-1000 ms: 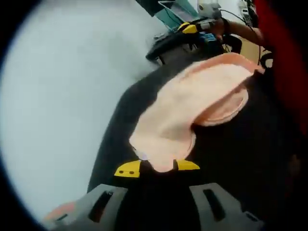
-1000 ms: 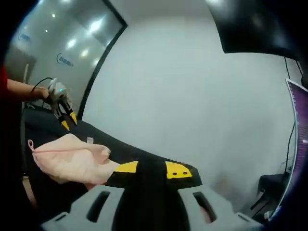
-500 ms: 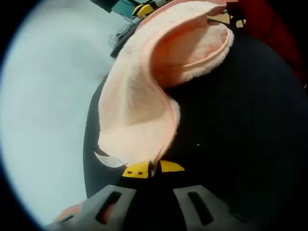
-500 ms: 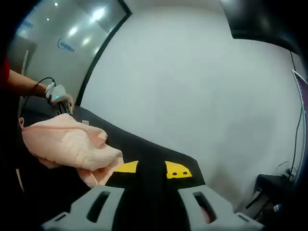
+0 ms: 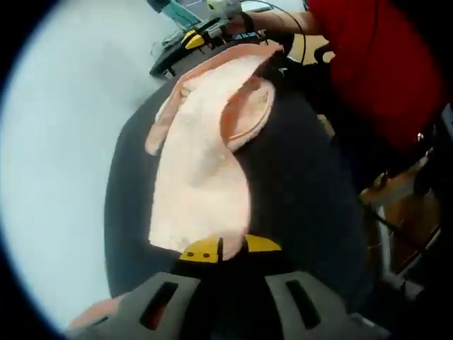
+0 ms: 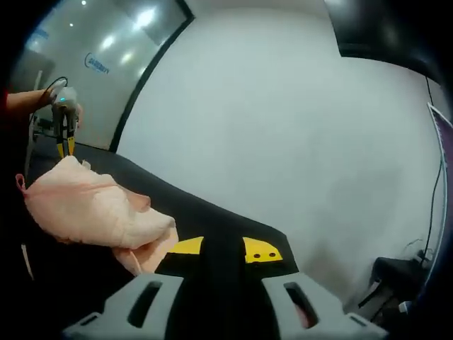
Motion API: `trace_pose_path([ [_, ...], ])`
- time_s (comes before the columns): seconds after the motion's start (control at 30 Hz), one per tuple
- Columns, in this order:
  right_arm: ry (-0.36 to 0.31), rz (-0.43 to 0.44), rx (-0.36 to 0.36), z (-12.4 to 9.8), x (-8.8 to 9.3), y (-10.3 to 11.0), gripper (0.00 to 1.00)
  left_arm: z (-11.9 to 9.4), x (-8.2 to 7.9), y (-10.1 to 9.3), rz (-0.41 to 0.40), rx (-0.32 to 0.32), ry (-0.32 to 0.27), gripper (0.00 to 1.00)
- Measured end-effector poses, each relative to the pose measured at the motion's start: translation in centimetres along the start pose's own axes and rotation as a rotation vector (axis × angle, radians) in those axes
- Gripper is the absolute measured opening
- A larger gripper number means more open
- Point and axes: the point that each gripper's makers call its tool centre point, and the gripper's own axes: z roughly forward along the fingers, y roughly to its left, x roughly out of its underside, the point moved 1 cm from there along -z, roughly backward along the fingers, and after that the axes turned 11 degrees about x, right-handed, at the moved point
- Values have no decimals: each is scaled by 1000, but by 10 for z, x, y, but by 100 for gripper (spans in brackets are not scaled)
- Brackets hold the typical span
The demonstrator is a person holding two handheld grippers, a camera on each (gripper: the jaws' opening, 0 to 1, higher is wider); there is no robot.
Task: Fold the towel on the table until its edges align and the towel forms a compact rectangular stack.
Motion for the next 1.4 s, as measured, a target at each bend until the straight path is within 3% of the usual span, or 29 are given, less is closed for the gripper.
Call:
trace_pose_path([
  [0.1, -2, 5, -12, 2, 0, 6, 16, 2, 4, 10, -28, -70, -2, 10],
  [0.17, -2, 2, -20, 1, 0, 10, 16, 9, 15, 21, -24, -110, 43, 10],
  [0.3, -3, -18, -20, -2, -2, 9, 16, 31, 16, 16, 19, -30, 66, 11],
  [0.37, -5, -11, -13, -5, -3, 5, 16, 37, 17, 18, 24, -23, 75, 14],
  [0.47, 2, -10, -2, -7, -1, 1, 16, 41, 13, 23, 20, -24, 68, 11],
  [0.6, 5, -10, 3, -9, 0, -2, 16, 36, 10, 18, -16, 2, 42, 5],
  [0.83, 9, -8, -12, -7, 4, 5, 16, 26, -2, 12, -38, 4, -24, 7],
  [1.07, 10, -15, -25, -8, 5, 11, 16, 34, 5, 12, -22, 15, 26, 12],
  [1.33, 9, -5, -15, -11, 5, 6, 16, 27, -4, 14, -41, 15, -5, 3],
  [1.4, 10, -8, -21, -11, 5, 7, 16, 24, -9, 12, -55, 33, -41, 4],
])
